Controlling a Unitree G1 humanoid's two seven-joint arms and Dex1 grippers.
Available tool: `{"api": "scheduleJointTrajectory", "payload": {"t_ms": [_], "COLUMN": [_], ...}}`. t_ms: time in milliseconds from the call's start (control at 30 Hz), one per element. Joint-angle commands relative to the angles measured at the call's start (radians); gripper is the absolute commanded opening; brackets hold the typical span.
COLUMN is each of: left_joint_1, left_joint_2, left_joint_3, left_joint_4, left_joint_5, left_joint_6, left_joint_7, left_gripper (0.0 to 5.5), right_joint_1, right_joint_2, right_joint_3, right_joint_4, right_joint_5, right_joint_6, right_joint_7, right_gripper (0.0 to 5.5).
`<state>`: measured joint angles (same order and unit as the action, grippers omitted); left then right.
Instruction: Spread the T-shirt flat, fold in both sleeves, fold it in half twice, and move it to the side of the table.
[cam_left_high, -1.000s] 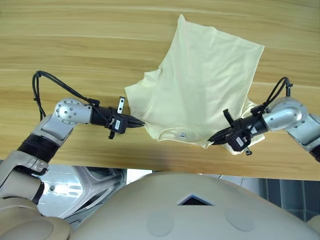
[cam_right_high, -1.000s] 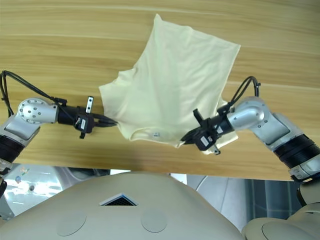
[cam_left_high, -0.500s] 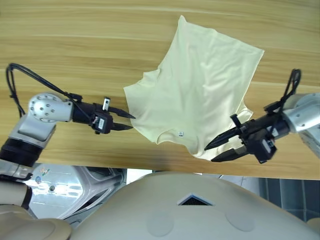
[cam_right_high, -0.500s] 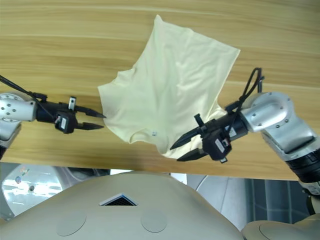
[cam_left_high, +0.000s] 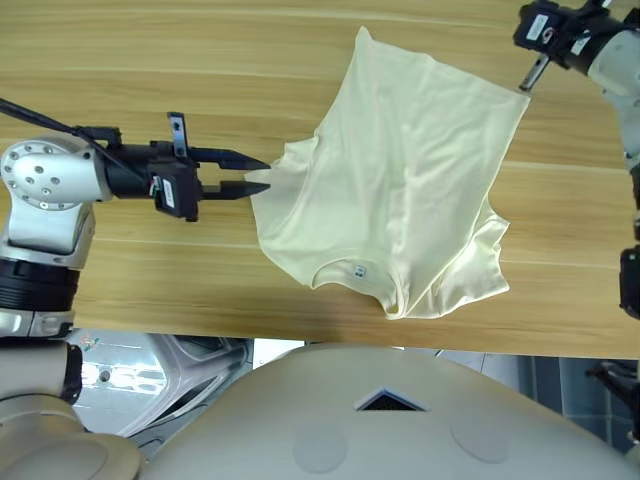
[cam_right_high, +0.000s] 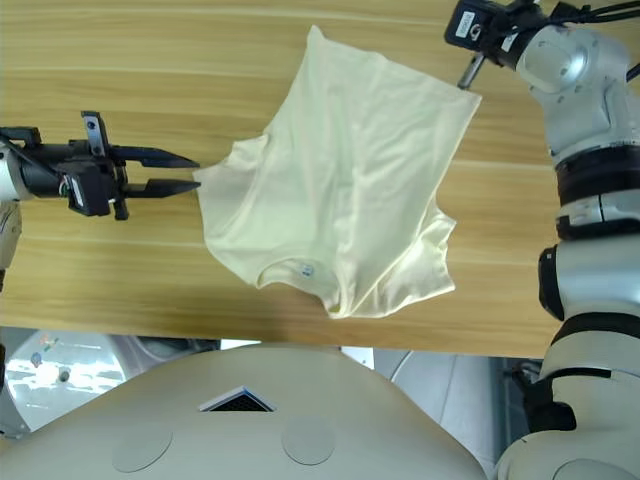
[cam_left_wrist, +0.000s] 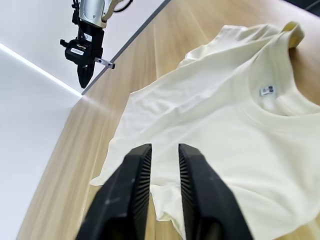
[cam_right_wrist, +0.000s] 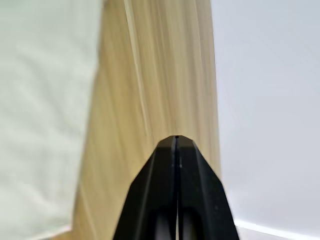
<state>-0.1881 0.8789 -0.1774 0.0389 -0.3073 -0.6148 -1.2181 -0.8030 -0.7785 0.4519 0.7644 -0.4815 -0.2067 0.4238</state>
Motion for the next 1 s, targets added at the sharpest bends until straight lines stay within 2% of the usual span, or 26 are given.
{"api": "scheduleJointTrajectory", "payload": {"t_ms": [33, 100, 233, 300, 467, 600, 733, 900, 1000], "left_joint_1": [-0.007, -0.011, -0.026, -0.055, -0.068, -0.074, -0.094, -0.099, -0.042], "left_joint_2": [-0.017, -0.025, -0.060, -0.096, -0.208, -0.241, -0.236, -0.143, -0.093], "left_joint_3": [0.016, 0.016, 0.007, -0.008, -0.140, -0.233, -0.319, -0.388, -0.414], "left_joint_4": [0.026, 0.045, 0.100, 0.173, 0.246, 0.322, 0.423, 0.434, 0.377], "left_joint_5": [0.046, 0.066, 0.133, 0.254, 0.436, 0.560, 0.726, 0.986, 0.999], "left_joint_6": [-0.035, -0.049, -0.085, -0.130, -0.188, -0.227, -0.283, -0.331, -0.339], "left_joint_7": [0.012, 0.019, 0.056, 0.123, 0.185, 0.210, 0.260, 0.384, 0.379], "left_gripper": [0.29, 0.02, 0.02, 0.02, 0.02, 0.02, 0.02, 0.02, 0.02], "right_joint_1": [0.003, 0.016, 0.012, 0.017, 0.021, 0.015, 0.008, -0.032, -0.086], "right_joint_2": [0.054, 0.074, 0.117, 0.129, 0.149, 0.169, 0.181, 0.204, 0.236], "right_joint_3": [0.106, 0.147, 0.170, 0.173, 0.179, 0.175, 0.168, 0.168, 0.175], "right_joint_4": [0.100, 0.139, 0.231, 0.254, 0.269, 0.270, 0.276, 0.351, 0.429], "right_joint_5": [-0.128, -0.167, -0.195, -0.199, -0.214, -0.215, -0.216, -0.241, -0.267], "right_joint_6": [-0.051, -0.091, -0.132, -0.152, -0.173, -0.169, -0.152, -0.084, -0.020], "right_joint_7": [0.026, 0.052, 0.055, 0.058, 0.061, 0.055, 0.041, -0.043, -0.130], "right_gripper": [0.00, 0.00, 0.00, 0.00, 0.00, 0.00, 0.00, 0.00, 0.00]}}
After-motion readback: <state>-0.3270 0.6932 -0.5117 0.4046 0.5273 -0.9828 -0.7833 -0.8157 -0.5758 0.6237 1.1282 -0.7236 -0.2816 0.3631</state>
